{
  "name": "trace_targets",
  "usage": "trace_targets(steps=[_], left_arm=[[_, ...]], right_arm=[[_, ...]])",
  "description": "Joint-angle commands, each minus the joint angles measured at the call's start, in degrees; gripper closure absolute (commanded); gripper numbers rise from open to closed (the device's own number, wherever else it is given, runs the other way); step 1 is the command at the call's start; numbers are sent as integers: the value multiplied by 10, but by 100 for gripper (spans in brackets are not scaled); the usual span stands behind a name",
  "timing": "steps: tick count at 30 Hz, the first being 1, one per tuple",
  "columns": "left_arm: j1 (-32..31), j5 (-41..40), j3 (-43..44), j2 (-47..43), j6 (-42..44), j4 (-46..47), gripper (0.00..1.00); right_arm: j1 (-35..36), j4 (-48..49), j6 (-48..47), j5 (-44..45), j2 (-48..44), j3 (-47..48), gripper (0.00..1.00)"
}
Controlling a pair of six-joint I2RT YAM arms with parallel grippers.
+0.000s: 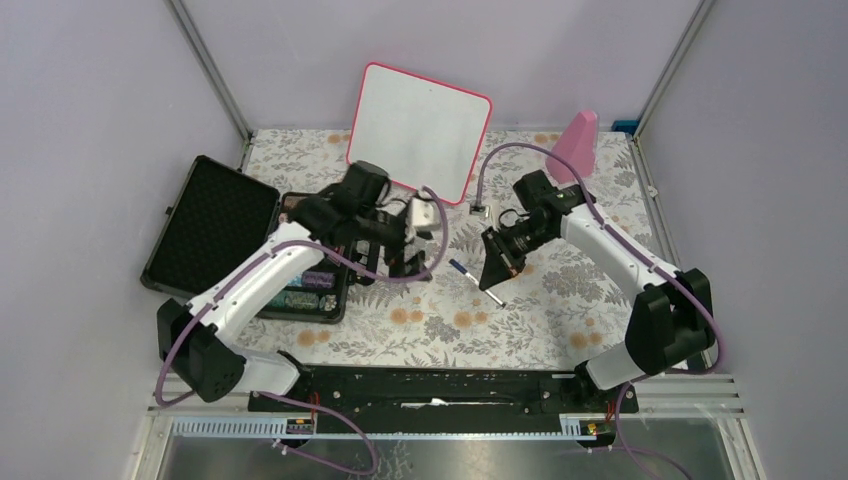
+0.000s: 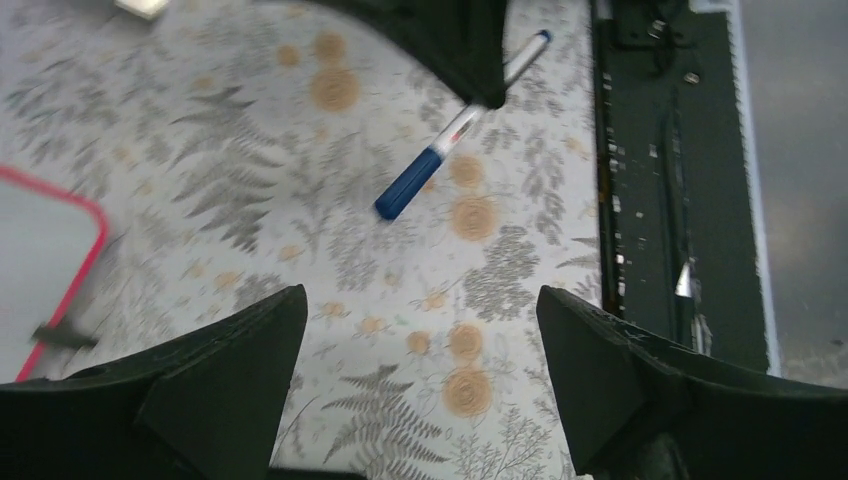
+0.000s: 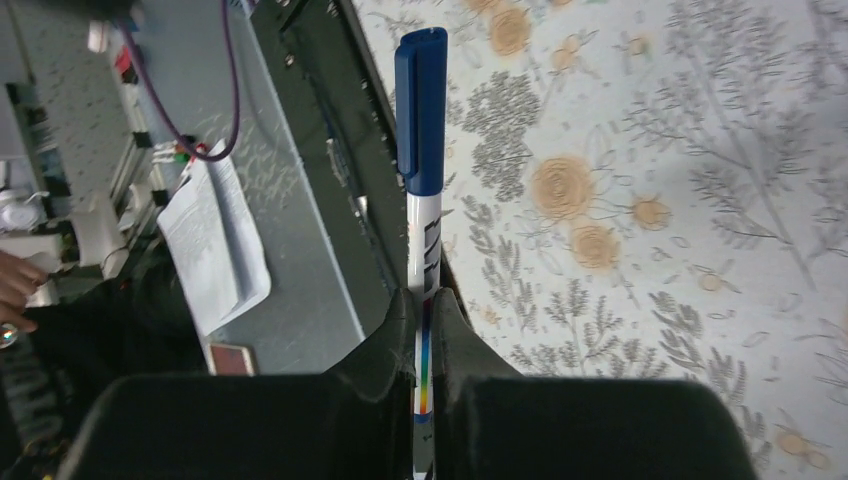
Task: Write a sentence on the whiteboard
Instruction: Open the whiteboard marker at the center of the board.
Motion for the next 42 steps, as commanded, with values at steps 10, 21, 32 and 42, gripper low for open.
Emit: trace_targets(steps=[10, 21, 32, 42], left_arm=[[-170, -73, 42, 64, 63, -56, 14], [-197, -111, 32, 72, 68, -55, 72], [-23, 62, -79, -19, -165, 147, 100], [38, 116, -121, -47, -343, 300, 100]], right_arm=[[68, -89, -41, -71, 12, 35, 100], [82, -111, -63, -86, 14, 39, 100], [-75, -39, 46, -152, -3, 129, 14], [-83, 380, 442, -157, -65, 14, 18]])
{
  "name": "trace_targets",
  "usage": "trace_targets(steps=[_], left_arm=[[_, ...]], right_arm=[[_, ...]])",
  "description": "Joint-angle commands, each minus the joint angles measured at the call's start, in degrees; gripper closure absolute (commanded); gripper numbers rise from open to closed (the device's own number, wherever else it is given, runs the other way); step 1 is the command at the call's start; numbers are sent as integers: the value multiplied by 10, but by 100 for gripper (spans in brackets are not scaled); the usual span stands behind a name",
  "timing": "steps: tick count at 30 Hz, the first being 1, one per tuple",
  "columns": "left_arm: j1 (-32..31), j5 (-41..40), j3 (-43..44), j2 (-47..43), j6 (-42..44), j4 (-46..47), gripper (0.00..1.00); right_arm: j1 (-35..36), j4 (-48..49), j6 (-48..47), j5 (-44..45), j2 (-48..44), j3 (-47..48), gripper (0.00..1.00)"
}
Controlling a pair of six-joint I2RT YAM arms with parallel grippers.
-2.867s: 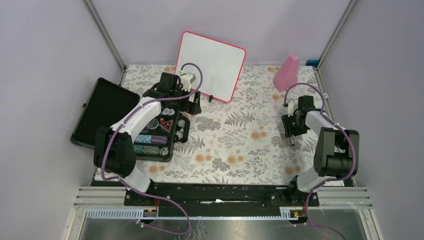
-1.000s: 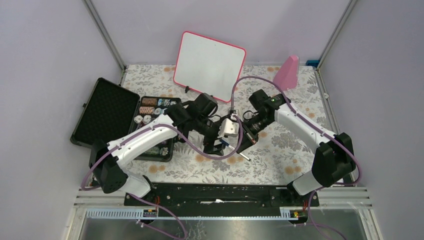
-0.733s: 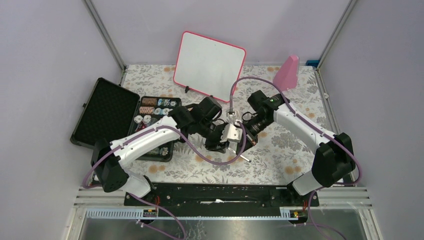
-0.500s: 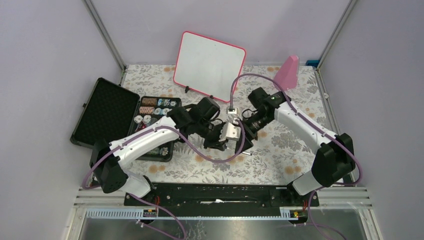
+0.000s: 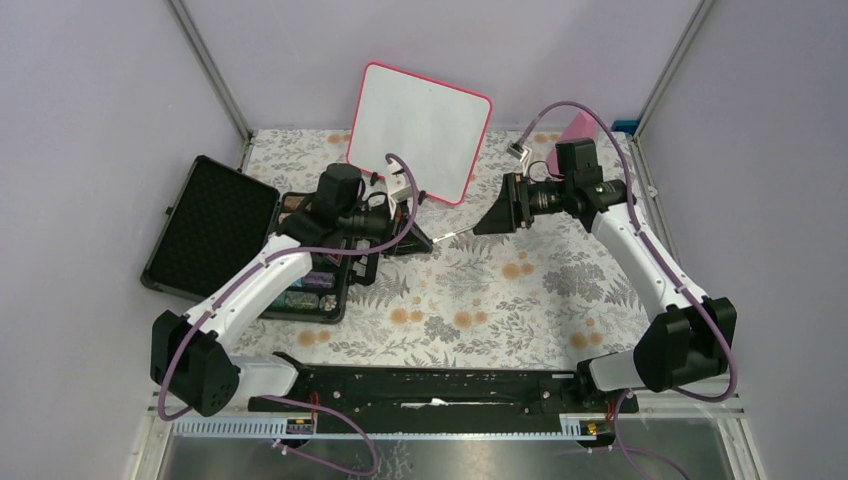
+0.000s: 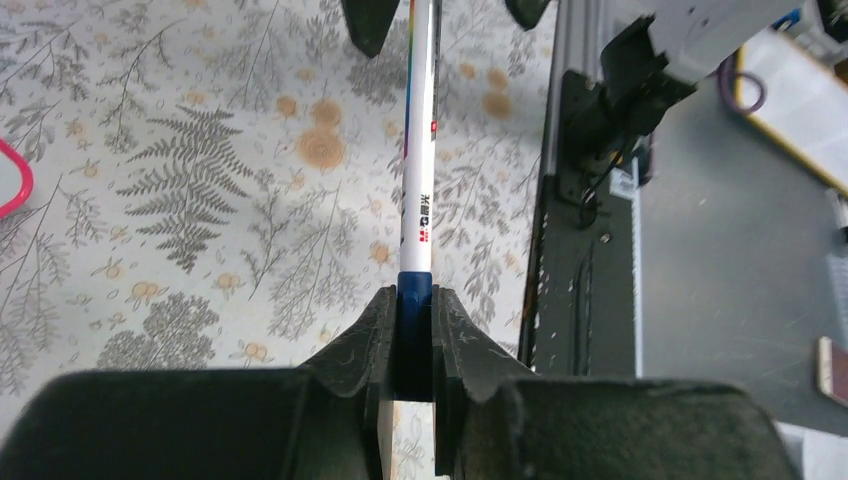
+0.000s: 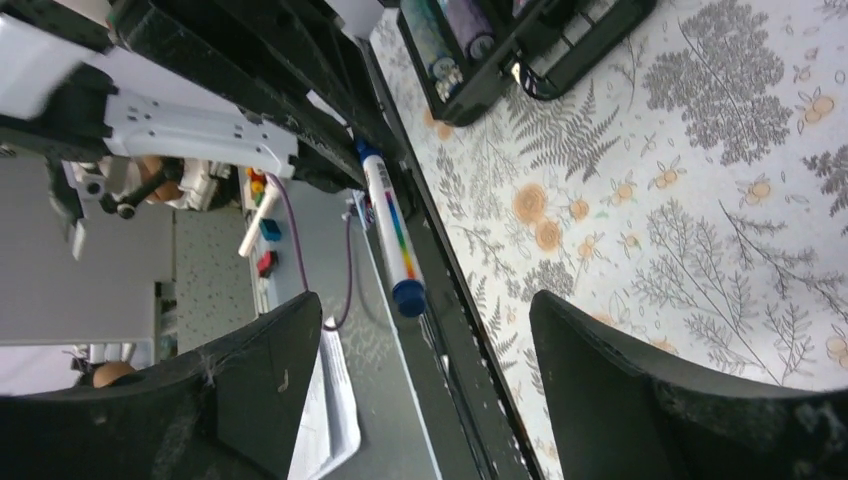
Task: Write a sentence on the whiteboard
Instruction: Open the whiteboard marker at the center of the board.
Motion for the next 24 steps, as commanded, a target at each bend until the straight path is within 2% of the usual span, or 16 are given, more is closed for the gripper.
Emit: trace_targets(steps=[1, 4, 6, 10, 24], left_arm=[[8, 54, -4, -13, -86, 90, 100], [8, 55, -1, -7, -100, 105, 100], [8, 56, 3, -4, -102, 106, 100], [7, 57, 5, 3, -106, 110, 100], [7, 35, 1, 21, -130, 136, 100]], right_arm=[[3, 258, 239, -44, -22, -45, 20], [4, 454, 408, -83, -22, -98, 24], [7, 495, 451, -92, -17, -106, 29], [13, 452, 416, -85, -20, -103, 35], [48, 379, 351, -43, -34, -93, 47]])
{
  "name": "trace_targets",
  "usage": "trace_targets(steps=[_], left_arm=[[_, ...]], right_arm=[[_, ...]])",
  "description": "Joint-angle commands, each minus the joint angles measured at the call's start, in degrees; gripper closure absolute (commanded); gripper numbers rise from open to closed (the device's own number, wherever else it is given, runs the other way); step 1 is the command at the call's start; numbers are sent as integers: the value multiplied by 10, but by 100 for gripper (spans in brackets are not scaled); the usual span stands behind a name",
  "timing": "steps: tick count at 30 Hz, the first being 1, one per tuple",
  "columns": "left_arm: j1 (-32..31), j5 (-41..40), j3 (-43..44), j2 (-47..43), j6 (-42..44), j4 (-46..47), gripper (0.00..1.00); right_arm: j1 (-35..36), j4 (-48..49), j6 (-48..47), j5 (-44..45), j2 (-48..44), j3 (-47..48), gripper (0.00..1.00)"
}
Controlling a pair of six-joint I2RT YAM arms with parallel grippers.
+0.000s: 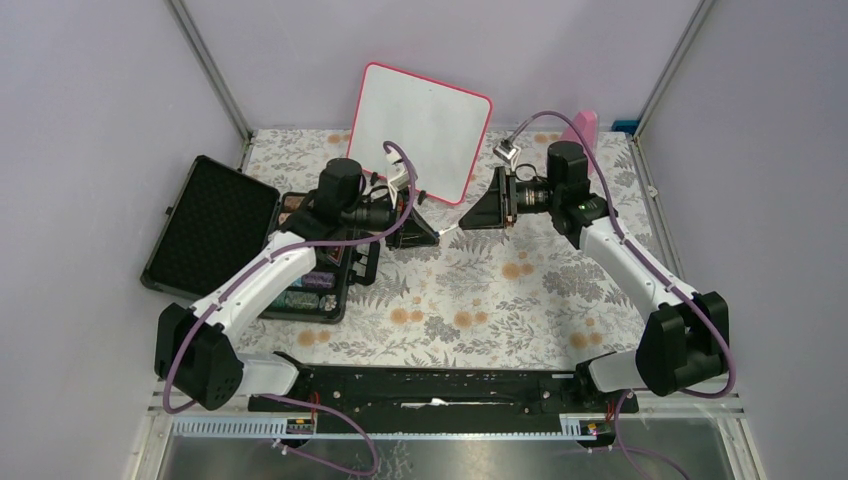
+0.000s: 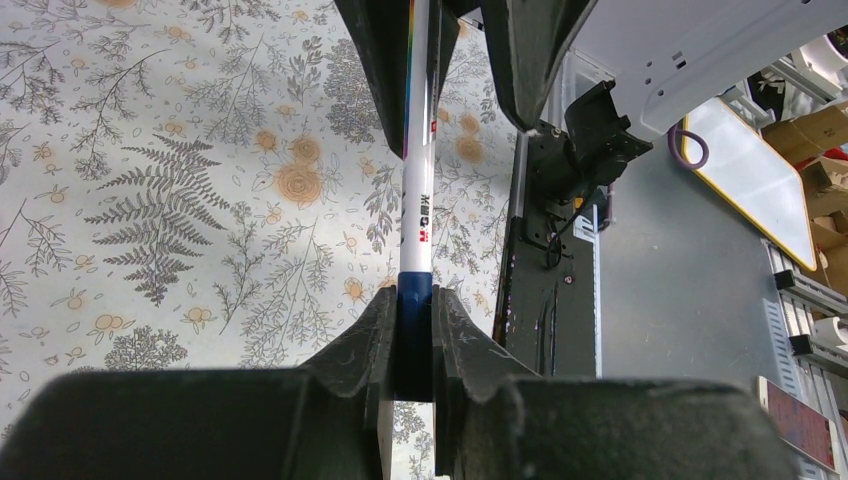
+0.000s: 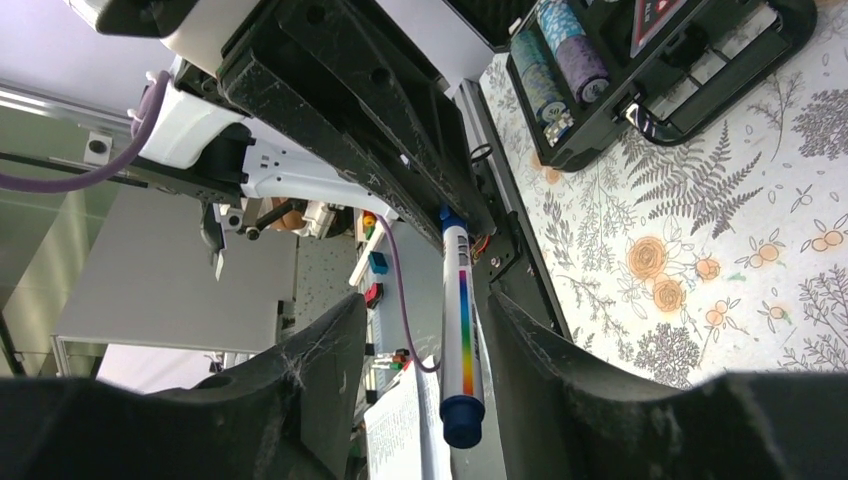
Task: Write a sentence on the whiteboard
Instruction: Open the whiteboard marker at the center of the board.
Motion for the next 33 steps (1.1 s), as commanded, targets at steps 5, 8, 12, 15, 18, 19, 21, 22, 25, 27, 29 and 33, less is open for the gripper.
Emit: trace_targets(steps=[5, 8, 12, 15, 18, 19, 21, 22, 25, 27, 29, 33], left_arm=[[-1, 8, 3, 5, -7, 36, 100], [-4, 16, 2, 5, -4, 36, 100], [-9, 17, 0, 6, -3, 36, 100], [-10, 11, 2, 7, -3, 33, 100], [-11, 13, 5, 8, 0, 32, 100], [-12, 12, 6, 9, -2, 31, 100], [-12, 8, 8, 10, -3, 30, 100], [-12, 7, 9, 11, -2, 30, 100], [-15, 10, 11, 14, -3, 31, 100], [-17, 11, 13, 16, -3, 31, 100], [-18, 11, 15, 17, -3, 30, 100], [-20, 11, 15, 19, -1, 29, 100]], right_arm=[[17, -12, -19, 9, -18, 17, 53], [20, 0, -8, 7, -16, 15, 55], [20, 12, 4, 12, -16, 12, 56], [21, 20, 11, 9, -16, 12, 56], [24, 21, 11, 9, -15, 11, 57], [25, 21, 11, 8, -14, 10, 58], [29, 21, 10, 8, -15, 9, 60], [30, 20, 9, 8, -16, 8, 60], [33, 16, 3, 10, -16, 9, 60], [36, 6, -6, 14, -15, 11, 61], [39, 3, -11, 16, -14, 12, 61], [41, -11, -22, 20, -12, 14, 65]])
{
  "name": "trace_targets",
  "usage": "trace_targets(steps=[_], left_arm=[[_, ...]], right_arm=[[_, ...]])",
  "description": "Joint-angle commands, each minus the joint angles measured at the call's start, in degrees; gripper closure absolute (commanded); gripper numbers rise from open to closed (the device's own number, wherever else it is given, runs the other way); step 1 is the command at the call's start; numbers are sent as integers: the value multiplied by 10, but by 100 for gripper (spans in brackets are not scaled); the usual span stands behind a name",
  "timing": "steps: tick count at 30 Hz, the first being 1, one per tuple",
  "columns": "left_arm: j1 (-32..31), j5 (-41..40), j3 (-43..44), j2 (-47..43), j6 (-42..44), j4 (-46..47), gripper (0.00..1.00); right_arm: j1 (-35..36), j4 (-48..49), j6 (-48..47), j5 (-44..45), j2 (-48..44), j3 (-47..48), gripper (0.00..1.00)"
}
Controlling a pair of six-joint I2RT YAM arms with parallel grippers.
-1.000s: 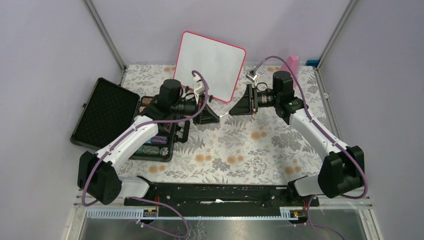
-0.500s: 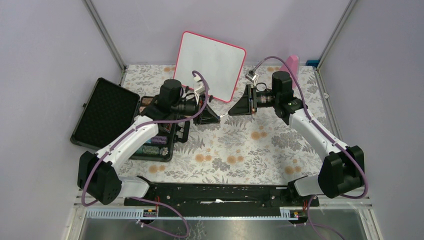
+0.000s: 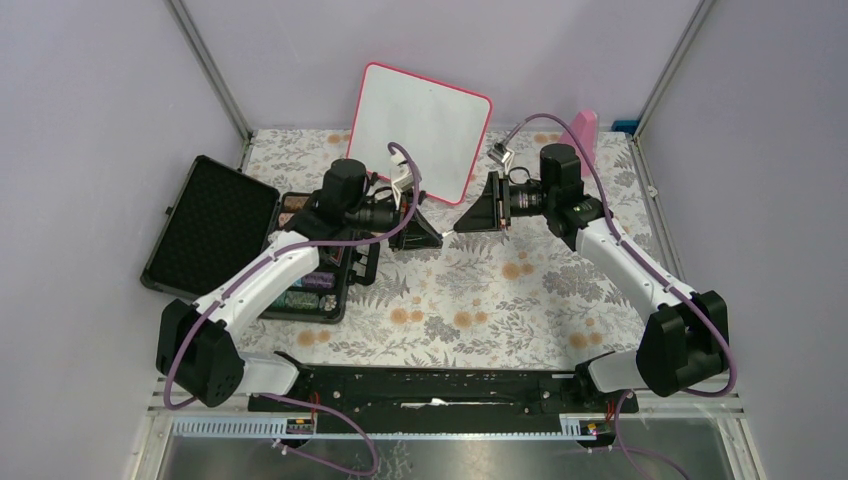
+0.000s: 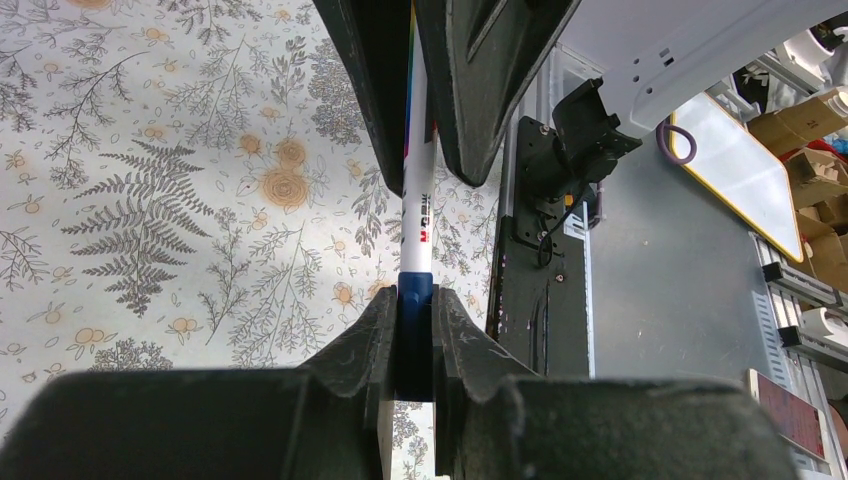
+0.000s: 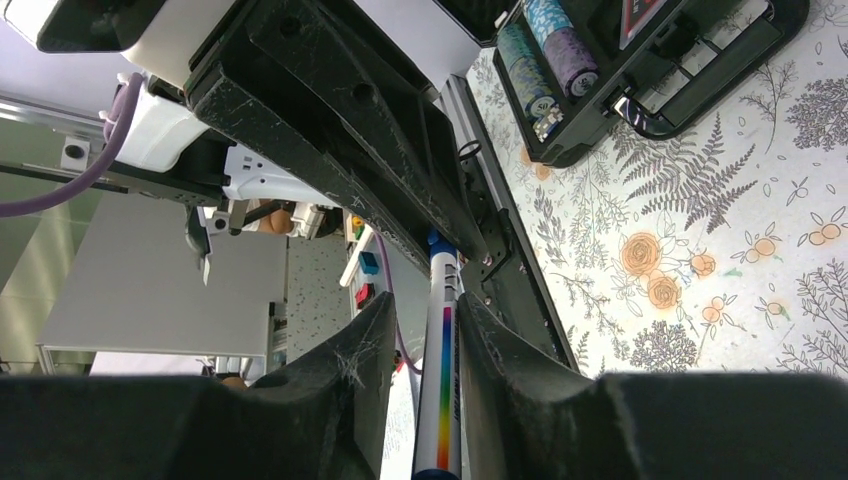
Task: Write a sentence on the whiteboard
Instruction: Open the whiteboard marker at the center of the board.
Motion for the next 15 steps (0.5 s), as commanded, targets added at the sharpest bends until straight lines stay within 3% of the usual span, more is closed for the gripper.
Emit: trace_targets(steps=[1, 6, 10, 15], left_arm=[[-7, 3, 16, 9, 6, 16, 100], [-6, 0, 19, 9, 15, 4, 100], [-7, -7, 14, 6, 19, -1, 100], [-7, -17, 9, 5, 36, -20, 100]], right_arm=[[15, 5, -14, -8, -11, 15, 67], [15, -9, -28, -5, -9, 18, 80], [14, -10, -25, -3, -7, 28, 100], [-5, -11, -13, 0, 2, 55, 100]])
